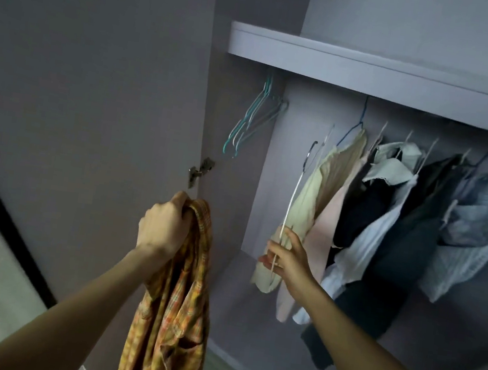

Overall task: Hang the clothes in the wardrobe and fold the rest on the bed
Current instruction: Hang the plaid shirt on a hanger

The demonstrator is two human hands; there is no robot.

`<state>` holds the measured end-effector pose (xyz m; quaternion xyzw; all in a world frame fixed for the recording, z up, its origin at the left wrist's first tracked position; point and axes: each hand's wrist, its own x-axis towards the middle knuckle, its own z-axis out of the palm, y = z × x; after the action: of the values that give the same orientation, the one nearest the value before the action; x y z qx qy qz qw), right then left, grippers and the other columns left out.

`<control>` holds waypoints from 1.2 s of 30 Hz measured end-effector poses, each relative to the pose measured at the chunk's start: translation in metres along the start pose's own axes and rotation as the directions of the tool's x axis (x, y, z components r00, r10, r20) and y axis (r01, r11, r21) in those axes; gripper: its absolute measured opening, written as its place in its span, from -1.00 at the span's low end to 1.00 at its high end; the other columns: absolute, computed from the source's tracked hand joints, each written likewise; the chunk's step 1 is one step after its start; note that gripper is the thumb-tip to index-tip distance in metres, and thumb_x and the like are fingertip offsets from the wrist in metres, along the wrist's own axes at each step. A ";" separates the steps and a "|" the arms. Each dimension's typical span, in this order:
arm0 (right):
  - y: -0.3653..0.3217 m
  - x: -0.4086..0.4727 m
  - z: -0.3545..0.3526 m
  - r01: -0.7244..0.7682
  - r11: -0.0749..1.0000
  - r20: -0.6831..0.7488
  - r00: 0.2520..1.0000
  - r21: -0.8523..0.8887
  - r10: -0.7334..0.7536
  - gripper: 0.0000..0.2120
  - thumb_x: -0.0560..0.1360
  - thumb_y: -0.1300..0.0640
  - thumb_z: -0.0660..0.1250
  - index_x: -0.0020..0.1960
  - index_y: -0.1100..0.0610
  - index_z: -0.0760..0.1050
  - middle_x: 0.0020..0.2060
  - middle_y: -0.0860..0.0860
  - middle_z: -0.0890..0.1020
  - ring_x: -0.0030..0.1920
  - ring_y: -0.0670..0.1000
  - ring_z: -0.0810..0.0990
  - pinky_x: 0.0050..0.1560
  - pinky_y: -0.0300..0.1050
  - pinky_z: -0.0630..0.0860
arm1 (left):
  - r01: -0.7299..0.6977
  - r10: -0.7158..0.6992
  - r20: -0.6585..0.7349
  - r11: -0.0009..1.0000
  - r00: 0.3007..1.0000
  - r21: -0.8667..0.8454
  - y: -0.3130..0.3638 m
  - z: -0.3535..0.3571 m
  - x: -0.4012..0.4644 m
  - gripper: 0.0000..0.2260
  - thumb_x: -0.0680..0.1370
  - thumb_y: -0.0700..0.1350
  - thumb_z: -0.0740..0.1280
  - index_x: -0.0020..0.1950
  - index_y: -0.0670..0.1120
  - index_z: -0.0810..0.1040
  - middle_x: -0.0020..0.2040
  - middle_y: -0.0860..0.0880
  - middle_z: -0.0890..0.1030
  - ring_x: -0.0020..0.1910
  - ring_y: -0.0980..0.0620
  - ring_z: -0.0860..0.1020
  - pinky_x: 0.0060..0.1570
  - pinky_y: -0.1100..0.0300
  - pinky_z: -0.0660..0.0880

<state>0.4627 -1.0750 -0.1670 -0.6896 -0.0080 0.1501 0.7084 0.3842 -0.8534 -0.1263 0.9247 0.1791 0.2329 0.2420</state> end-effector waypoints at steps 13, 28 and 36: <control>0.006 -0.007 0.004 0.434 0.864 -0.041 0.888 -0.254 -0.458 -0.67 0.57 0.23 0.23 -0.37 0.16 0.34 -0.56 -0.08 0.39 -0.49 -0.11 0.37 -0.39 -0.23 0.37 | 0.164 -0.164 -0.021 0.986 0.986 -0.010 -0.010 -0.001 -0.023 -0.87 0.55 -0.19 0.18 0.04 -0.10 0.48 -0.24 -0.07 0.53 -0.25 -0.17 0.48 -0.26 0.06 0.41; -0.041 0.017 0.024 0.525 0.799 -0.165 0.795 -0.295 -0.584 -0.86 0.57 0.07 0.23 -0.13 0.05 0.34 -0.34 -0.17 0.45 -0.31 -0.14 0.47 -0.26 -0.22 0.35 | 0.429 -0.423 0.074 0.880 0.903 -0.202 -0.004 -0.019 -0.015 -0.86 0.53 -0.23 0.17 -0.04 -0.20 0.52 -0.16 -0.13 0.54 -0.13 -0.15 0.50 -0.17 0.09 0.44; -0.059 0.030 -0.008 0.280 0.956 -0.013 0.960 0.087 -0.280 -0.56 0.62 -0.01 0.13 -0.40 0.11 0.27 -0.65 -0.12 0.30 -0.62 -0.17 0.17 -0.54 -0.27 0.13 | 0.624 -0.538 0.338 0.538 0.772 -0.567 0.006 -0.024 -0.008 -0.83 0.59 -0.27 0.16 -0.03 -0.22 0.55 -0.32 -0.10 0.51 -0.38 0.00 0.49 -0.51 0.29 0.44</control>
<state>0.5050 -1.0758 -0.1152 -0.6496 -0.0985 0.0485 0.7523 0.3663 -0.8535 -0.1074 0.6798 0.3679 0.1288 0.6212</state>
